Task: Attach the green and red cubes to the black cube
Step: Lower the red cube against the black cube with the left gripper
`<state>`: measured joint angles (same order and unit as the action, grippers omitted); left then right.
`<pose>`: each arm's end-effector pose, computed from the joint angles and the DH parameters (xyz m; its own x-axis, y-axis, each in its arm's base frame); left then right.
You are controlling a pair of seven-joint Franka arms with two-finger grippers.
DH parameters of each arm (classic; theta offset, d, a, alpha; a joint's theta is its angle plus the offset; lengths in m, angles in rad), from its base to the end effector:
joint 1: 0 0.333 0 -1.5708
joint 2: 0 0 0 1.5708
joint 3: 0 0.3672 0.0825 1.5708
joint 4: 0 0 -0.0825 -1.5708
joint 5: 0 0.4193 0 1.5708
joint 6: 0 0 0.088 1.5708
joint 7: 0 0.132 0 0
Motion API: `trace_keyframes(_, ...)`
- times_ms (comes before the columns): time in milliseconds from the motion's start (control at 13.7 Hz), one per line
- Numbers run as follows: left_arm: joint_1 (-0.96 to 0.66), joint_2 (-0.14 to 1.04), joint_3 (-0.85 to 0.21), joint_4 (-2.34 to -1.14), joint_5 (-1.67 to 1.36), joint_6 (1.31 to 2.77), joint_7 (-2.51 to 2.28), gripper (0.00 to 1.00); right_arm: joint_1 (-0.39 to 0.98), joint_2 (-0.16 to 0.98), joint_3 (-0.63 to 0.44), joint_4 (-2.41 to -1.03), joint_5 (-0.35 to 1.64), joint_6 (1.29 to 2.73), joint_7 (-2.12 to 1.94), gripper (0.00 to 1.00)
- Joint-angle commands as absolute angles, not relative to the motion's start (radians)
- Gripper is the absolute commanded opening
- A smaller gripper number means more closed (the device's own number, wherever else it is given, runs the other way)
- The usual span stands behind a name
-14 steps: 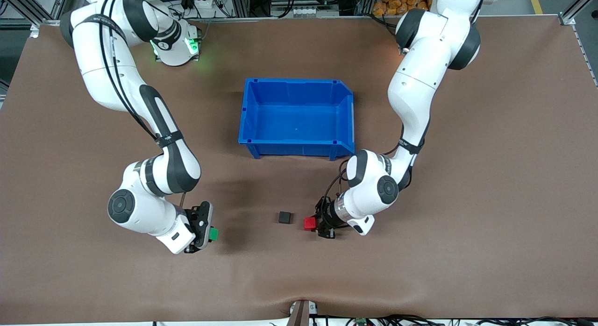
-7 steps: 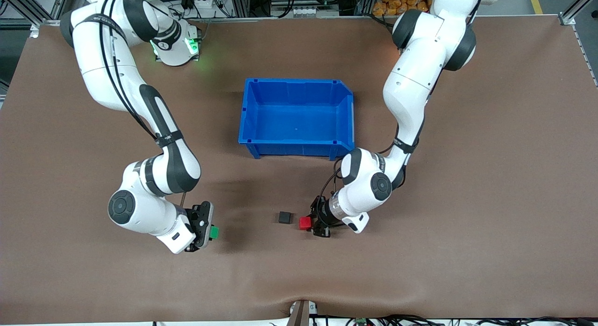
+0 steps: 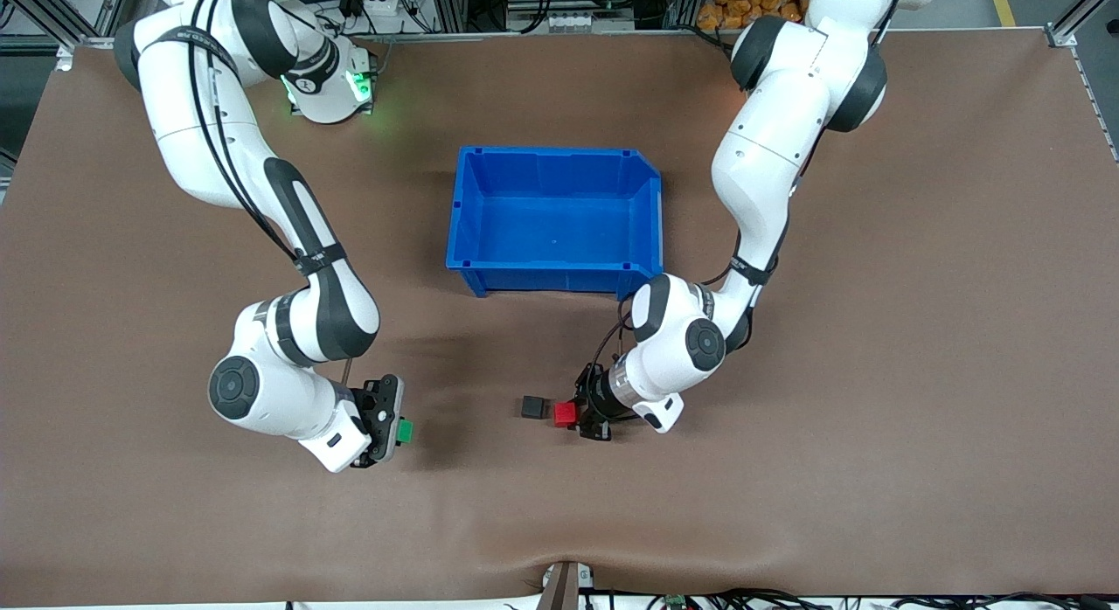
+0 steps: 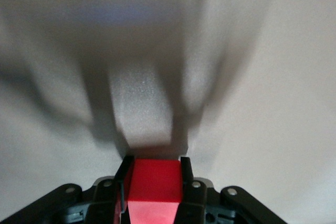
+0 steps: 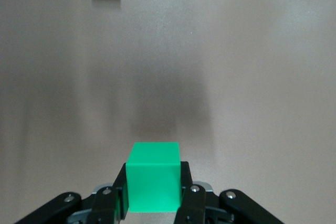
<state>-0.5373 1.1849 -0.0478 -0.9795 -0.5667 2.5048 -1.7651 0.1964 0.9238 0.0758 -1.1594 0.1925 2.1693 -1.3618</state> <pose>0.7518 -0.4816 0.1353 -0.0125 0.8579 -0.5137 0.9901 0.0824 0.1137 0.8194 0.2203 0.2339 0.0666 0.9695 0.2358 0.9970 -0.0742 0.0232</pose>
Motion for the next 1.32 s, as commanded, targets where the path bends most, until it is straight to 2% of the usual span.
trace_keyframes(0, -0.558, 1.227, -0.040, -0.931, -0.584, 2.519, -1.786, 0.00, 0.199, 0.916, 0.078, -1.167, 0.207, 2.167, -1.351, 0.00)
trace_keyframes(1243, -0.577, 1.243, -0.048, -0.931, -0.584, 2.554, -1.782, 0.00, 0.196, 0.919, 0.078, -1.167, 0.207, 2.171, -1.353, 0.00)
